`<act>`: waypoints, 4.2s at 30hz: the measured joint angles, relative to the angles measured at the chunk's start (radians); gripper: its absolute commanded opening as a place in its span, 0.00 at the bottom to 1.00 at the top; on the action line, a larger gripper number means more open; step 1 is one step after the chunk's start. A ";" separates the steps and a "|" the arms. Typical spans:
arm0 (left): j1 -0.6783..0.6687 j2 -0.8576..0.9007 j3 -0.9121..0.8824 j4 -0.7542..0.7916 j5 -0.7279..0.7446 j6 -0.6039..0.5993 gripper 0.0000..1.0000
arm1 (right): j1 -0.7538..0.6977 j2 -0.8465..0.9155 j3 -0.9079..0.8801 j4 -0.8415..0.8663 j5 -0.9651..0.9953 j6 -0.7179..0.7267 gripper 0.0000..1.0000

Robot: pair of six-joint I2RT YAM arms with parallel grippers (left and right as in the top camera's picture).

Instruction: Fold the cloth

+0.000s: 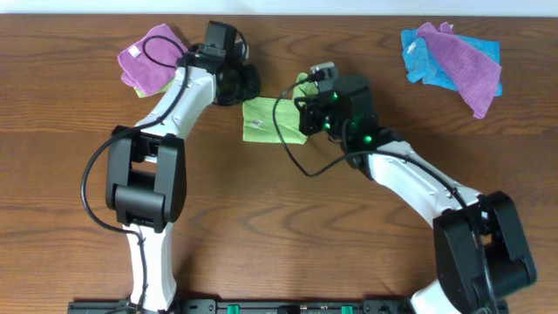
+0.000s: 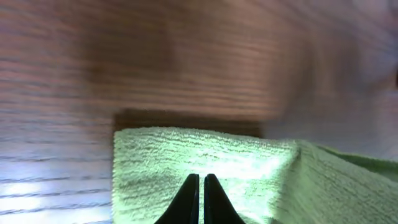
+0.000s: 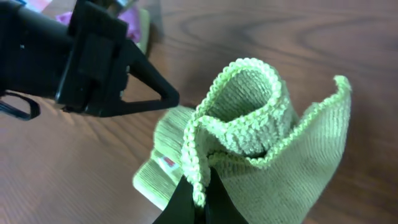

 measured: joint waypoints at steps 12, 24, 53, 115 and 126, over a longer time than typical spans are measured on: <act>0.034 0.000 0.094 -0.109 -0.060 0.075 0.06 | 0.066 0.145 0.133 -0.052 0.005 -0.039 0.02; 0.135 0.000 0.095 -0.153 -0.097 0.085 0.06 | 0.112 0.198 0.216 -0.084 0.006 -0.111 0.01; 0.157 0.000 0.095 -0.199 -0.127 0.107 0.06 | 0.167 0.394 0.383 -0.138 0.025 -0.217 0.01; 0.259 -0.022 0.101 -0.180 -0.127 0.107 0.06 | 0.268 0.401 0.400 -0.320 -0.138 -0.227 0.59; 0.259 -0.022 0.101 -0.180 -0.127 0.107 0.08 | 0.271 0.418 0.400 -0.301 -0.178 -0.228 0.62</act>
